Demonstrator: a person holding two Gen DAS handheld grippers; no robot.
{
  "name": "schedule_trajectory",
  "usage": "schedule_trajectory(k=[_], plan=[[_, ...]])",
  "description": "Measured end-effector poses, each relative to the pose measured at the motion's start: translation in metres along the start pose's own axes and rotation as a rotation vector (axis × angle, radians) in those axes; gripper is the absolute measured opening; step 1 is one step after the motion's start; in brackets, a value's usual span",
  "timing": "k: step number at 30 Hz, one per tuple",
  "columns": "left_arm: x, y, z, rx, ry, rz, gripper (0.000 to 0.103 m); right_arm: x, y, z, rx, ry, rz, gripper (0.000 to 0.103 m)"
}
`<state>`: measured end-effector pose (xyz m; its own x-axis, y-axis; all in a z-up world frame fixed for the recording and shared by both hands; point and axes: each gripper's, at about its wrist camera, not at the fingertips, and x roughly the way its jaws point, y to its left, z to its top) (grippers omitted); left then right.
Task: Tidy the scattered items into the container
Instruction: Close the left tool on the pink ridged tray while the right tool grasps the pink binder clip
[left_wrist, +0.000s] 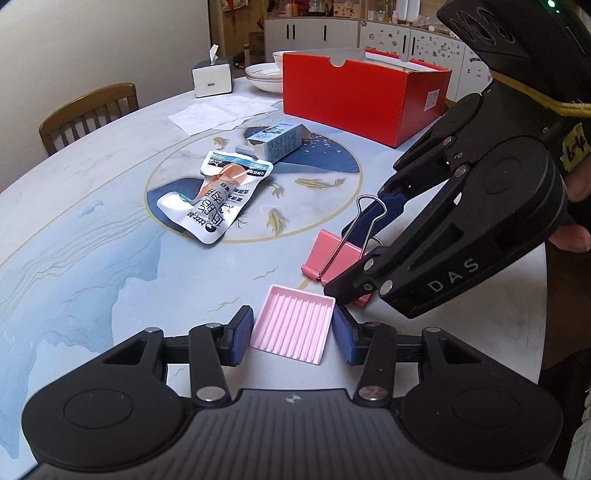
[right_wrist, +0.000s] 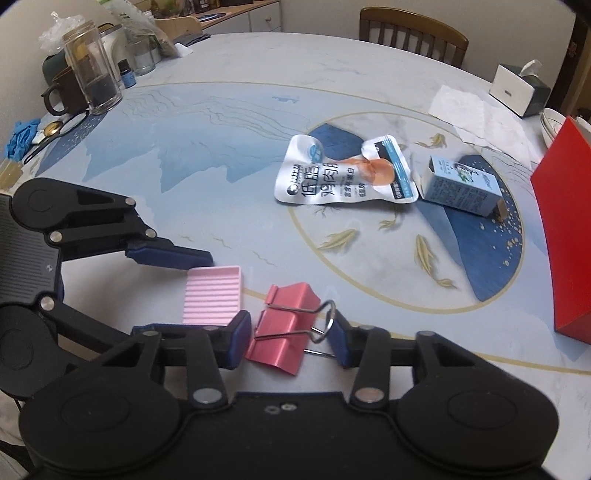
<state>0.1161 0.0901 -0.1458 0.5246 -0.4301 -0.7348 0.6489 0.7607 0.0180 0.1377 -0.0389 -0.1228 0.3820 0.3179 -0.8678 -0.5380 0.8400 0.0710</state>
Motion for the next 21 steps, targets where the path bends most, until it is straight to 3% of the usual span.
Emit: schedule_trajectory(k=[11,13,21], plan=[[0.002,-0.002,0.003,-0.018,0.001,-0.001,0.046,-0.007,-0.010,-0.003,0.018,-0.004,-0.016,0.031],[0.003,-0.002,0.004,-0.027,0.002,-0.004,0.046,-0.011,-0.015,-0.003,0.027,-0.015,-0.016,0.022],[0.007,-0.007,0.014,-0.045,-0.001,-0.008,0.045,-0.021,-0.032,-0.007,0.050,-0.014,-0.034,0.022]])
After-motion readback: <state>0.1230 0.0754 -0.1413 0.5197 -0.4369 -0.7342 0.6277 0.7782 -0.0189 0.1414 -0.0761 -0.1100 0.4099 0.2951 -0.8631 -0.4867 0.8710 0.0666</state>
